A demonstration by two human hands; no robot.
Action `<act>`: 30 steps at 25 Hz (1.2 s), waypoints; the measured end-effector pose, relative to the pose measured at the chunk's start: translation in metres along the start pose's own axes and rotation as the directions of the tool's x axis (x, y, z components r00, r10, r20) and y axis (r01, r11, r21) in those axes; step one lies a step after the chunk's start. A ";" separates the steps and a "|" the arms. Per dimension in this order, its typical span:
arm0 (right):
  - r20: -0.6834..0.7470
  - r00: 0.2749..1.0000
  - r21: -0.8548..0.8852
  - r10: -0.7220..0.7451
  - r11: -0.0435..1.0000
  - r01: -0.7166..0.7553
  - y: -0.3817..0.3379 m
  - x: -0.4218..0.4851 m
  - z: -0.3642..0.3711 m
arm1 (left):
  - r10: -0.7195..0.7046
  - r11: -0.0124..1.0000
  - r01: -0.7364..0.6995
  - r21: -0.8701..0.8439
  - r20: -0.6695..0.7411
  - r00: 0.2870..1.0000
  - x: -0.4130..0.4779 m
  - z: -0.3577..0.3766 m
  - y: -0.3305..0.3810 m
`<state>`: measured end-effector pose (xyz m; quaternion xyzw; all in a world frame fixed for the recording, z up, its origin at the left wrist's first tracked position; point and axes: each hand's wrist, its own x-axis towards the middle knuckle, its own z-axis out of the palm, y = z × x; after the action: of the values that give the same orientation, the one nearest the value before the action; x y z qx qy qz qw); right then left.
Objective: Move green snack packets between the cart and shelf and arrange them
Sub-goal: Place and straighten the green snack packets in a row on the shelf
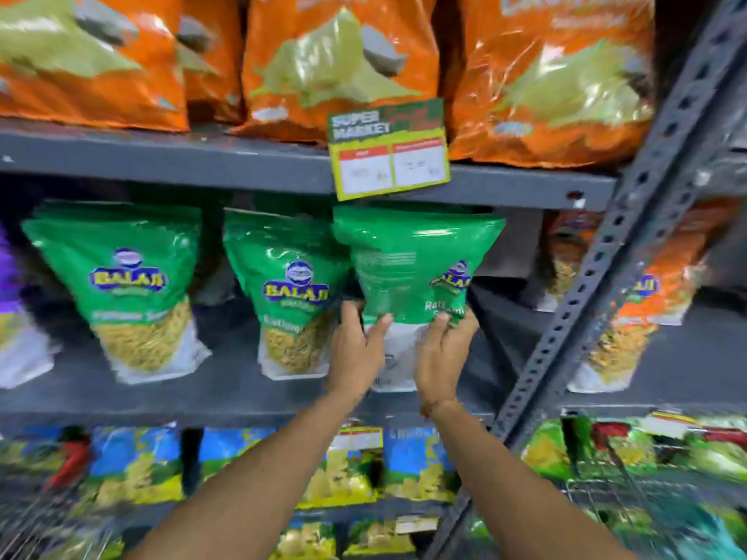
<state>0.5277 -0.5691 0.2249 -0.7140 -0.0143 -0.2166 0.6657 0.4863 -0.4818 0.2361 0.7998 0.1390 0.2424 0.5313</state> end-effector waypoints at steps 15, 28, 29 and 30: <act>-0.085 0.812 0.252 0.578 0.801 -0.544 0.046 0.043 -0.018 | -0.234 0.968 0.237 -0.081 0.038 0.971 0.036 0.049 -0.050; -0.265 0.805 -0.046 0.531 0.827 -0.560 0.059 0.027 0.001 | -0.145 0.987 0.156 -0.021 0.265 0.953 0.034 0.041 -0.036; -0.357 0.799 -0.061 0.483 0.842 -0.536 0.052 0.002 0.009 | -0.086 0.996 0.090 -0.005 0.237 0.968 0.027 0.022 -0.039; -0.323 0.856 -0.057 0.402 0.895 -0.442 0.045 -0.029 0.023 | -0.013 1.000 0.011 0.010 0.165 0.986 0.020 -0.004 -0.046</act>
<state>0.5224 -0.5445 0.1724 -0.6993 0.2592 -0.1724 0.6435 0.5023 -0.4509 0.2001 0.8186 0.1003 0.1716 0.5389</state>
